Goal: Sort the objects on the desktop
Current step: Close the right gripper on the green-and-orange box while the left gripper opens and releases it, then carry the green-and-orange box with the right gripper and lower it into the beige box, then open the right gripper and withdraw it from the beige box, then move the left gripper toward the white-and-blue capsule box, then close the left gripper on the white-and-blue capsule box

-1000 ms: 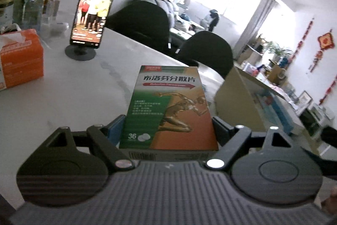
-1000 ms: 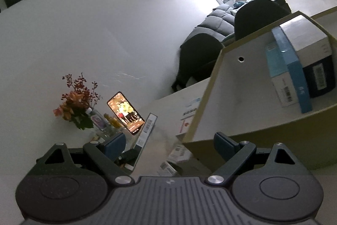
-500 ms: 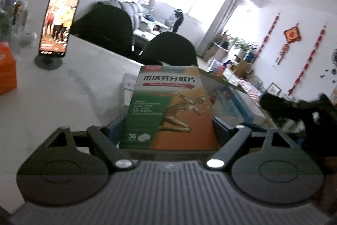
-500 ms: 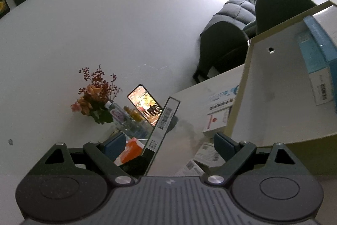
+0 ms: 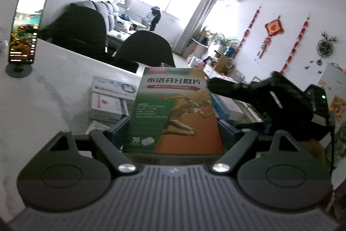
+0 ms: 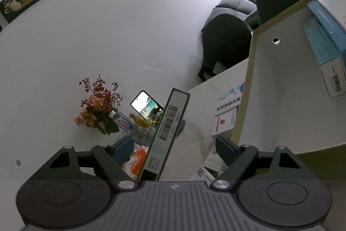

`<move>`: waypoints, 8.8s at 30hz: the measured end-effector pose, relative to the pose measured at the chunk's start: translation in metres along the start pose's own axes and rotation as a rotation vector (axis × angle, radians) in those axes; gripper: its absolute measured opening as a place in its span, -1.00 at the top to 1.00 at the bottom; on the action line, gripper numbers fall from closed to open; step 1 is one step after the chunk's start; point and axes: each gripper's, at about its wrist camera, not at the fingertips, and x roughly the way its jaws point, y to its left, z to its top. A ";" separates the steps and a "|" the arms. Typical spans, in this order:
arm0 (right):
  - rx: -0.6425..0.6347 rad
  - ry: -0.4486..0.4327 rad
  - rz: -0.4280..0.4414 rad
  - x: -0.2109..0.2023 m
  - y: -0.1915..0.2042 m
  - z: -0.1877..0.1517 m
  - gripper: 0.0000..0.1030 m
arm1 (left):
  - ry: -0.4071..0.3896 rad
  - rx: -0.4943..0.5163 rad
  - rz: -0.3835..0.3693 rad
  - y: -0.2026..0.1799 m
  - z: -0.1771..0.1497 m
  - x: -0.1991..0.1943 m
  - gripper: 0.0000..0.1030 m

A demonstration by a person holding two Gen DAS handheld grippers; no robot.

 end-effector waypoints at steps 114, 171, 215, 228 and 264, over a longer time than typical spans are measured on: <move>-0.664 0.206 -0.880 0.157 -0.071 0.104 0.51 | 0.136 -0.056 0.005 0.033 -0.012 0.031 -0.92; -1.150 0.259 -0.944 0.144 -0.063 0.080 -0.45 | 0.166 -0.070 0.063 0.046 -0.014 0.032 -0.95; -0.626 -0.188 -0.568 0.013 -0.015 0.057 -0.95 | 0.310 0.523 0.178 0.087 0.051 0.195 -1.00; -0.525 -0.260 -0.476 0.000 -0.022 0.063 -0.95 | 0.428 0.733 0.068 0.080 0.059 0.251 -1.00; -0.399 -0.326 -0.402 -0.012 -0.029 0.064 -0.96 | 0.487 0.666 0.257 0.086 0.074 0.262 -1.00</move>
